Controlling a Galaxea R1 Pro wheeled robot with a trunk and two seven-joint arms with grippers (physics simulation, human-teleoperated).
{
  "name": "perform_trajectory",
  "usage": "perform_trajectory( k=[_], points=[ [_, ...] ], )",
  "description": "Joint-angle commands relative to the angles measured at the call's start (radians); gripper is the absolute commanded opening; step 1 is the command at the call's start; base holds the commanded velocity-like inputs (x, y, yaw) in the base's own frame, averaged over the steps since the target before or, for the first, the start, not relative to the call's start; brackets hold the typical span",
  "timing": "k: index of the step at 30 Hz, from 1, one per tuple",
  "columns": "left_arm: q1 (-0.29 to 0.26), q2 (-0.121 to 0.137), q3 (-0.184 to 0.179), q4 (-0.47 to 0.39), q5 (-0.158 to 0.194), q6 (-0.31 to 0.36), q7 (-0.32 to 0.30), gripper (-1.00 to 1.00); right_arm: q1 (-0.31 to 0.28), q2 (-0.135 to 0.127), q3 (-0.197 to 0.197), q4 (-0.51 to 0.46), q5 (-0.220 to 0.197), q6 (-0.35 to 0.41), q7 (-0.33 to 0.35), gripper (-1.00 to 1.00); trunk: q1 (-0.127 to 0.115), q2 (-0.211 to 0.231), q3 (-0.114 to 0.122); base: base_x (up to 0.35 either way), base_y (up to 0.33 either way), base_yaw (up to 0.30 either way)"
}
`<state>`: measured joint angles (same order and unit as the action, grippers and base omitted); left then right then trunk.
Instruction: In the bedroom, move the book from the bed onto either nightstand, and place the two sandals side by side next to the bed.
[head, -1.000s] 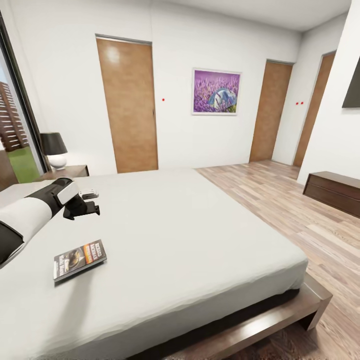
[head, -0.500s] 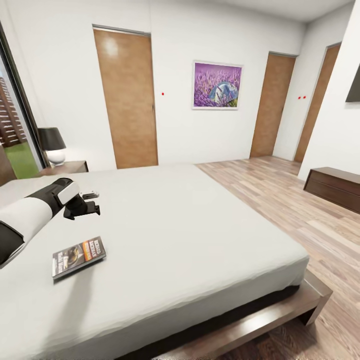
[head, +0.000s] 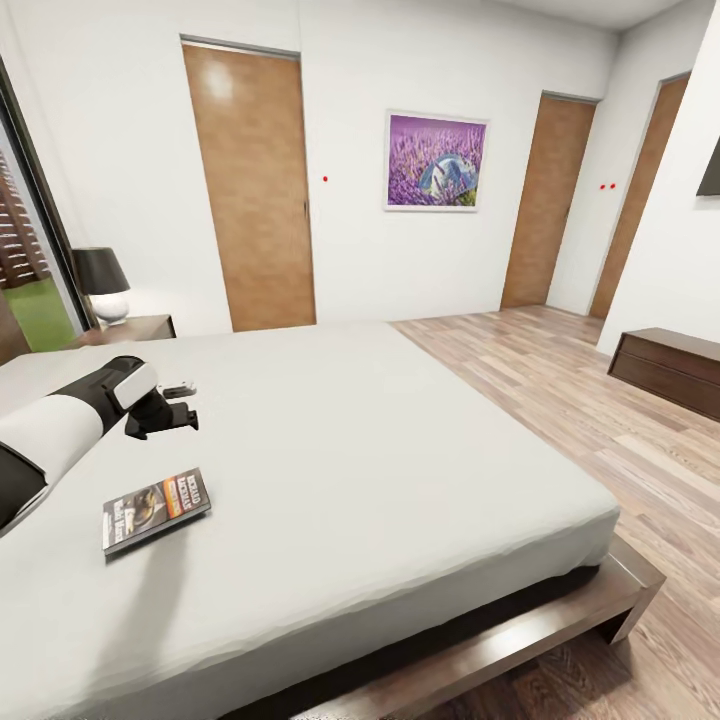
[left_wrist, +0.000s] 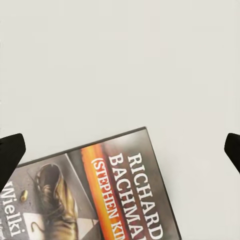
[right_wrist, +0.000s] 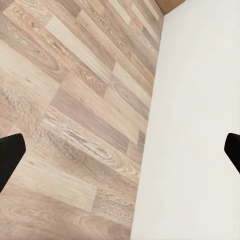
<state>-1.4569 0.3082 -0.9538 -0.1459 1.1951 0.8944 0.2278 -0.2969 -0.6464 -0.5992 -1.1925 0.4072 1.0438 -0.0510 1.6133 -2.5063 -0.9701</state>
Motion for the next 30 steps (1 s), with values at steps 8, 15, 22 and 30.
perform_trajectory(
  k=[8,15,22,30],
  points=[
    [0.0,0.003,-0.005,-0.003,0.011,0.002,0.013,1.0,-0.001,-0.001,0.003,0.009,-0.005,0.003,-0.005,1.0,0.0,0.0,-0.001,0.0,0.0,0.0],
    [0.0,0.003,-0.005,-0.003,0.011,0.002,0.015,1.0,-0.001,0.002,0.005,0.011,-0.004,0.003,-0.003,1.0,0.002,-0.002,-0.02,0.0,0.0,0.0],
    [0.0,0.003,-0.006,-0.003,0.01,0.0,0.016,1.0,-0.001,0.005,0.008,0.013,-0.004,-0.004,-0.002,1.0,0.003,-0.002,-0.028,0.0,0.0,0.0],
    [0.001,0.003,-0.006,-0.003,0.008,0.0,0.017,1.0,-0.001,0.008,0.008,0.019,-0.005,-0.006,-0.001,1.0,0.003,-0.002,-0.028,0.0,0.0,0.0]
  ],
)
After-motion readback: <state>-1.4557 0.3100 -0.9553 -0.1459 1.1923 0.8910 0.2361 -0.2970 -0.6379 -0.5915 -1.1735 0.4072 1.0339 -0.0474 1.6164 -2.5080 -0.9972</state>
